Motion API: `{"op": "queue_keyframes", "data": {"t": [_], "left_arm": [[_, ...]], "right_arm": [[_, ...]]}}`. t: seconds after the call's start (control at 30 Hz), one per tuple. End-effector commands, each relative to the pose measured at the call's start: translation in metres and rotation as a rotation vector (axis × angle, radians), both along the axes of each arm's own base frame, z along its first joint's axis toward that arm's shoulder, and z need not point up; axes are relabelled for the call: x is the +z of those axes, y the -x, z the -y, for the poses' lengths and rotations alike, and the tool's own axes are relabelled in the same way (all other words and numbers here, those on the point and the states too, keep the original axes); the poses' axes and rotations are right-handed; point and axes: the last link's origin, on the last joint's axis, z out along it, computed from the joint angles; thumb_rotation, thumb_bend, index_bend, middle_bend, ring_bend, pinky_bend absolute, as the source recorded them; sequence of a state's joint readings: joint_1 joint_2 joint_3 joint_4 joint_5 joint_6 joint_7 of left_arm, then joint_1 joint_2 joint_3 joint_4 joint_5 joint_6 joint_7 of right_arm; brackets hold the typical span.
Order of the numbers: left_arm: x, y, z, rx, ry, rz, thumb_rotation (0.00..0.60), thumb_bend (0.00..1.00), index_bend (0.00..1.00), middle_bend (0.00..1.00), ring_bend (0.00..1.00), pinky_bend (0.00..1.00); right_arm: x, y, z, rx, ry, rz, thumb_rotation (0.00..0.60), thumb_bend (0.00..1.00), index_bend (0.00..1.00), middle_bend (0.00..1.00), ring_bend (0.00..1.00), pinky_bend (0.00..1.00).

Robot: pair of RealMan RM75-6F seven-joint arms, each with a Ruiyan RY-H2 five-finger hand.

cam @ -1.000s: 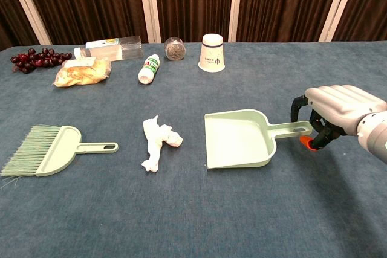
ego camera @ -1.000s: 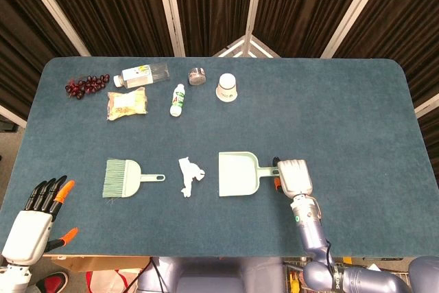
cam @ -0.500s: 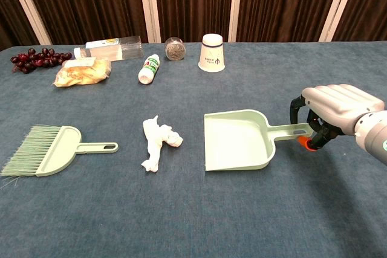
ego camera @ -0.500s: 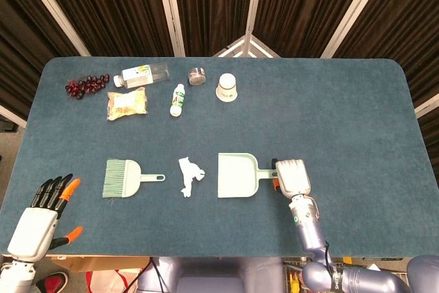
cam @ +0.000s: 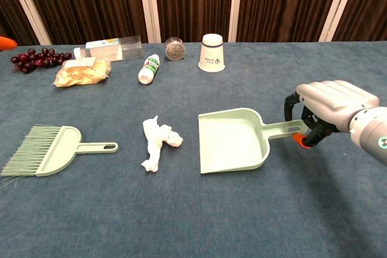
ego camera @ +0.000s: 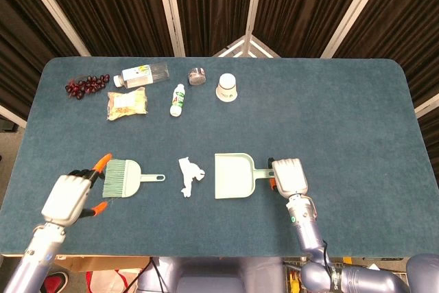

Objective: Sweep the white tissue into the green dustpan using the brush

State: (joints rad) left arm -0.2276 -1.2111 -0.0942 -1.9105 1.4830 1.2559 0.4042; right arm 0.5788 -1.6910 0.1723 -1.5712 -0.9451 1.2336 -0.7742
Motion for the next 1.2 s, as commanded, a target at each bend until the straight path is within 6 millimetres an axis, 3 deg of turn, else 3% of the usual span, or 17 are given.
{"op": "queue_keyframes", "data": {"t": [0.03, 0.23, 0.53, 0.83, 1.2], "left_arm": [[-0.021, -0.023, -0.026, -0.018, 0.05, -0.017, 0.6, 0.29, 0.3, 0.82, 0.8, 0.82], [-0.052, -0.033, -0.04, -0.029, 0.102, -0.116, 0.6, 0.3, 0.4, 0.9, 0.87, 0.88], [-0.089, -0.047, -0.058, -0.008, 0.125, -0.172, 0.6, 0.33, 0.46, 0.93, 0.9, 0.9], [-0.107, -0.046, -0.076, 0.04, 0.113, -0.226, 0.6, 0.33, 0.44, 0.94, 0.91, 0.91], [-0.122, -0.034, -0.081, 0.111, 0.119, -0.263, 0.6, 0.37, 0.44, 0.95, 0.92, 0.92]], "right_arm": [[0.0, -0.001, 0.001, -0.001, 0.002, 0.001, 0.6, 0.39, 0.52, 0.88, 0.87, 0.91], [-0.001, -0.002, 0.002, 0.004, 0.005, -0.002, 0.6, 0.39, 0.52, 0.88, 0.87, 0.91], [-0.005, -0.004, 0.0, 0.005, -0.002, -0.006, 0.6, 0.39, 0.52, 0.88, 0.87, 0.91], [-0.006, -0.007, 0.001, 0.009, 0.0, -0.008, 0.6, 0.39, 0.52, 0.88, 0.87, 0.91], [-0.009, -0.005, 0.001, 0.006, -0.006, -0.007, 0.6, 0.39, 0.52, 0.88, 0.87, 0.91]]}}
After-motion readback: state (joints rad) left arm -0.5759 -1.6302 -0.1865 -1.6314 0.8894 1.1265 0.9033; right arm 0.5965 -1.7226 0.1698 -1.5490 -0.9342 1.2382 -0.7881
